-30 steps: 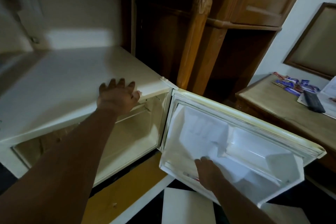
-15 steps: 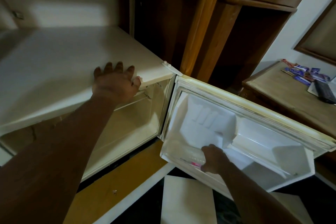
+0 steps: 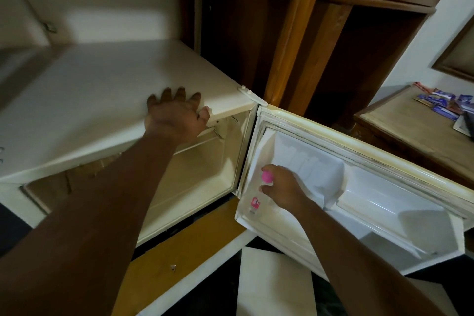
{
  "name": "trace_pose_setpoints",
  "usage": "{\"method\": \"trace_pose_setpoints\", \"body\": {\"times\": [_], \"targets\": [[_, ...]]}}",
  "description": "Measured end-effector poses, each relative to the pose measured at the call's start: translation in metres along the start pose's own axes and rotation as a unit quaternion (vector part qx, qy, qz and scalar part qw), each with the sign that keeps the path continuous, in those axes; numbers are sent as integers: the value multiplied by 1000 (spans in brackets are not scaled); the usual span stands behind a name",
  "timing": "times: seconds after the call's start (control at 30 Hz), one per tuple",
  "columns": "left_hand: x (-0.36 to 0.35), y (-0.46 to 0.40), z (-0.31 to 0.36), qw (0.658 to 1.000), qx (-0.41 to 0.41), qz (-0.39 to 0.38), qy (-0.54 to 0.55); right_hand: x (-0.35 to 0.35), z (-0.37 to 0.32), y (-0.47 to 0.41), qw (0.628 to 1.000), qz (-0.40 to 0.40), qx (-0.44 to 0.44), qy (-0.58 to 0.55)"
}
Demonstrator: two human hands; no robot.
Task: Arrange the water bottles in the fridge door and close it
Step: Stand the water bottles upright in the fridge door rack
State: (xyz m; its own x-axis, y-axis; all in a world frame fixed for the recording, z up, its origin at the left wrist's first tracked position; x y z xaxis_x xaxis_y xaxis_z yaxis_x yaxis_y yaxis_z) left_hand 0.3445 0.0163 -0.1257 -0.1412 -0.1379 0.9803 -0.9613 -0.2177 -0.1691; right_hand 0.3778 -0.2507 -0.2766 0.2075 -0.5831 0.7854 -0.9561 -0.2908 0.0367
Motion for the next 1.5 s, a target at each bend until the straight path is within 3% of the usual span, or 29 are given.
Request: {"method": "trace_pose_setpoints", "body": {"times": [0.17,0.3,0.37,0.5,0.73,0.83,0.93,1.0,1.23,1.37,1.5], "targets": [[0,-1,-1,1000,-3,0,-11,1,-3,15,1000,6,-20,-7],[-5,-14,-16,995,14,-49,84,26,-52,47,986,153,44,-40],[-7,-12,-33,991,4,-65,114,21,-89,62,974,179,107,-94],[-14,-2,-63,997,11,-59,48,-24,-143,49,967,105,127,-192],[-26,-22,-71,998,39,-56,-2,-157,-206,-10,974,-19,110,-196],[-27,-25,-70,997,49,-53,-12,-192,-224,-24,972,-10,107,-208],[-29,-28,-67,997,52,-56,-10,-198,-246,-27,971,45,207,-108],[-27,-25,-67,997,53,-53,-7,-187,-251,-25,961,60,257,-88],[-17,-11,-62,996,61,-58,20,-71,-180,40,935,84,212,-270],[-7,-6,-50,997,53,-52,28,21,-155,83,967,90,188,-144],[-4,-9,-43,998,49,-19,19,73,-145,100,987,20,160,-7]]}}
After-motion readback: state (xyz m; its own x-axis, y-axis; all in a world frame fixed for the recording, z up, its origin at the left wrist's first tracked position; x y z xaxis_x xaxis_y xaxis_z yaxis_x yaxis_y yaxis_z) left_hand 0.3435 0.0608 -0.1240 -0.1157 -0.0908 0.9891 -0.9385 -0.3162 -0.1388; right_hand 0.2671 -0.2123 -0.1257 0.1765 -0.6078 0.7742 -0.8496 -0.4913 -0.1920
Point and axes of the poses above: each hand's wrist, its own y-axis away from the middle knuckle, its own x-axis out of the back of the hand, z = x × y, the point moved 10 cm from there along -y, towards the middle knuckle, and after that the axes turned 6 degrees about -y, right-handed, at the moved point
